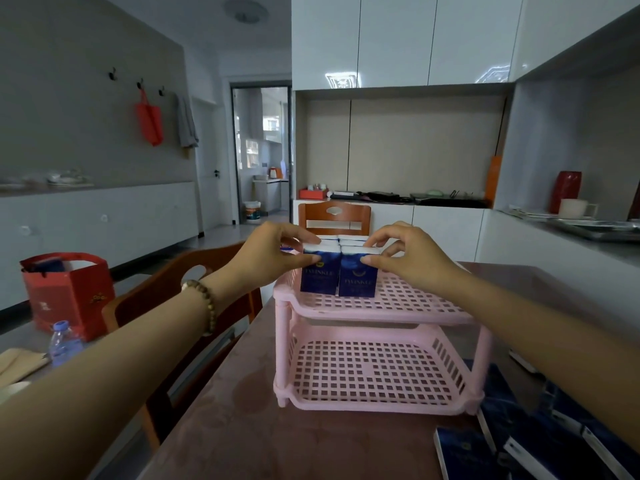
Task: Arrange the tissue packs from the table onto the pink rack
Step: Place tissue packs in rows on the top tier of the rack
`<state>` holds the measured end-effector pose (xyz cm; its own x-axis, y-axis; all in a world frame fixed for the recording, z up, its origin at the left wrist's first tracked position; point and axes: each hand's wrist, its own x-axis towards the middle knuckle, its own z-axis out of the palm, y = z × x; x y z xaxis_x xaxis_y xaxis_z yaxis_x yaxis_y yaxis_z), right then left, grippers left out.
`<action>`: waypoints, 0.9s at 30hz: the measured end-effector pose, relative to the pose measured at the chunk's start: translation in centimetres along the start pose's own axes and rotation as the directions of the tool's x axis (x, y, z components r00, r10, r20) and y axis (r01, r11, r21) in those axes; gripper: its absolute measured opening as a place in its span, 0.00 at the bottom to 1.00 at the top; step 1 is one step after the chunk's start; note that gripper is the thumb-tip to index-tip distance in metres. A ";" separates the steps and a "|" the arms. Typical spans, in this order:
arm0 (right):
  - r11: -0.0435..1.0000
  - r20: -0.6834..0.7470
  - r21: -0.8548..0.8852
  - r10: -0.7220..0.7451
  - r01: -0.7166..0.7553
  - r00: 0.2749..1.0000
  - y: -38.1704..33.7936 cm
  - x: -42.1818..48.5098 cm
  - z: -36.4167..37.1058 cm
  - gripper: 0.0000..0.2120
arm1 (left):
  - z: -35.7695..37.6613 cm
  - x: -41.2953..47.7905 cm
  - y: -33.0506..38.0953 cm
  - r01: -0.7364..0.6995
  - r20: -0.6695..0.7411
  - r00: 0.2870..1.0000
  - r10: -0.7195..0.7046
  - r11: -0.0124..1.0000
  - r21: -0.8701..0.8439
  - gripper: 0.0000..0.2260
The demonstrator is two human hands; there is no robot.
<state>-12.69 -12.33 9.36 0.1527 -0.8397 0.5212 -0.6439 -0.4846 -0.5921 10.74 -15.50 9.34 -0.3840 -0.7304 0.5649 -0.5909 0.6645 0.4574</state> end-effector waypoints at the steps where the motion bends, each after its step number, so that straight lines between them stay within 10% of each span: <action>1: 1.000 -0.002 -0.006 -0.003 0.003 1.000 0.0 0.0 0.1 0.09 | 0.1 0.0 -0.1 0.005 -0.003 1.000 -0.005 1.000 -0.006 0.12; 27: 0.994 -0.005 -0.100 -0.049 0.048 0.999 -1.6 -3.9 -2.2 0.20 | -0.3 -3.1 3.9 -0.003 -0.101 0.995 0.010 0.998 0.066 0.17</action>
<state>-13.88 -7.78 9.63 0.1802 -0.8135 0.5529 -0.7074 -0.4978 -0.5019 9.85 -10.58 9.57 -0.3159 -0.7042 0.6359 -0.6351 0.6548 0.4097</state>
